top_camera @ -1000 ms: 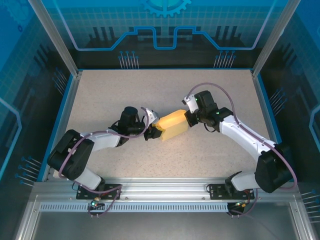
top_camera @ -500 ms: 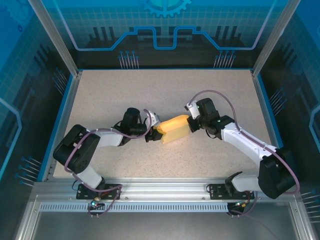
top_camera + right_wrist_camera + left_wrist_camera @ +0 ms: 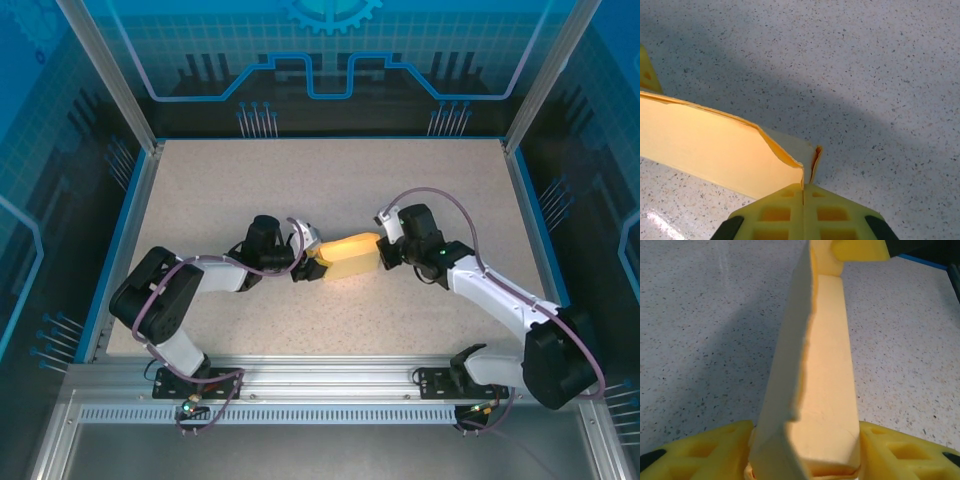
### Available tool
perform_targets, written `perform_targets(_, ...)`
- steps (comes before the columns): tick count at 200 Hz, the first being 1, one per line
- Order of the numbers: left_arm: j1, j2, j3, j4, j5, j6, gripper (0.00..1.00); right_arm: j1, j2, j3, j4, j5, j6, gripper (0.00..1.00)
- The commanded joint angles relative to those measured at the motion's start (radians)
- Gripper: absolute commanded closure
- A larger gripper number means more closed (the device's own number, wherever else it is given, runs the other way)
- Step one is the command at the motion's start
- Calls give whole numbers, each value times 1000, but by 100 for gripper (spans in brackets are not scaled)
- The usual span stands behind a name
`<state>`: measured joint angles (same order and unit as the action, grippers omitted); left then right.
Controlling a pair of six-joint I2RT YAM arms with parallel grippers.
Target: Fold the paper box
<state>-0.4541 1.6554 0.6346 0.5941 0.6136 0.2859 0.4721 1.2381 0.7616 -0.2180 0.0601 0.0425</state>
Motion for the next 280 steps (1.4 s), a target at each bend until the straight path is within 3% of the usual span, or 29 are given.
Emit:
perform_targets(1, 8, -27, -27, 49, -27, -18, 43, 14, -22, -35, 0, -14, 60, 100)
perform_targets(49, 8, -65, -51, 58, -59, -47, 36, 46, -37, -37, 2, 31, 136, 100)
perform_targets(88, 8, -154, -96, 105, -102, -208, 33, 76, -10, -37, -1, 88, 174, 100)
perform_targets(117, -10, -258, -113, -4, -211, -338, 34, 97, -1, -38, 0, 127, 199, 100)
perform_targets(149, -56, -357, -97, -196, -320, -330, 36, 105, 3, -36, 2, 135, 208, 100)
perform_targets(193, -85, -359, -14, -397, -374, -290, 51, 106, 0, -33, -3, 142, 206, 100)
perform_targets(236, -88, -342, 13, -409, -394, -280, 72, 106, -8, -37, -6, 144, 204, 100)
perform_targets(280, -93, -315, 42, -424, -382, -286, 80, 107, -11, -37, -6, 144, 209, 100)
